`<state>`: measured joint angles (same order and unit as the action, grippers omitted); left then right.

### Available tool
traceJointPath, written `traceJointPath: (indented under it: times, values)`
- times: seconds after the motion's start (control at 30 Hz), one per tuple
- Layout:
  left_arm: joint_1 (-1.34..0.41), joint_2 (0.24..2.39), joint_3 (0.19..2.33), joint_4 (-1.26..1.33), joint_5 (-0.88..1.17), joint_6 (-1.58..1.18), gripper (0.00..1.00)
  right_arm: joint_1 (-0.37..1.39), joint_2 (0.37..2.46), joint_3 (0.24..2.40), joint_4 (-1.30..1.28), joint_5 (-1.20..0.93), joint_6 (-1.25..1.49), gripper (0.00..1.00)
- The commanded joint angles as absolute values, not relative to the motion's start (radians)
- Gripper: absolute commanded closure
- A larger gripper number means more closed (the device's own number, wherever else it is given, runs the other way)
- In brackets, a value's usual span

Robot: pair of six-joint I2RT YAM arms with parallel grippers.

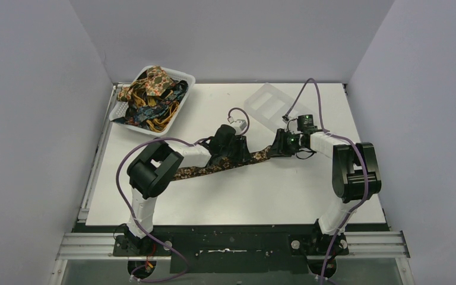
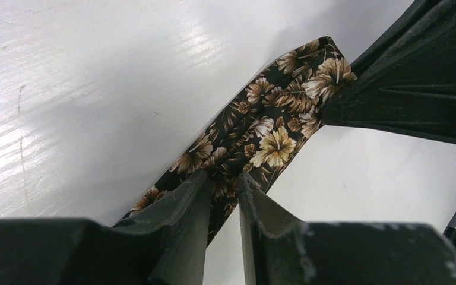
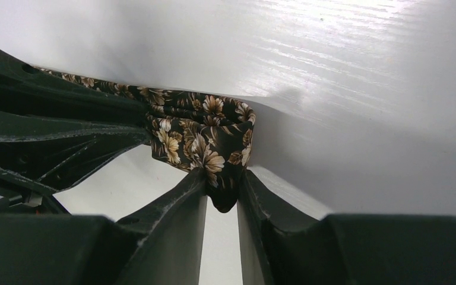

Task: Roll the ties
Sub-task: Roll the tie at the center of the board.

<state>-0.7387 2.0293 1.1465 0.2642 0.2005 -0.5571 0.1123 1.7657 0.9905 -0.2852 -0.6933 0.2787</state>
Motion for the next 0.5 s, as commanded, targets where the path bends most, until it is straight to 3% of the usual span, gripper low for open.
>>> traceJointPath:
  times: [0.0,0.33,0.47]
  values:
    - [-0.738,2.021,1.187,0.242,0.179,-0.525,0.75,0.143,1.677,0.980,-0.254,-0.609,0.321,0.76]
    - [-0.733,1.841,1.110,0.239,0.146,-0.532,0.56,0.221,1.554,0.990,-0.318,-0.297,0.388,0.85]
    - [-0.716,1.764,1.029,0.262,0.138,-0.538,0.48,0.218,1.544,0.999,-0.330,-0.322,0.420,0.83]
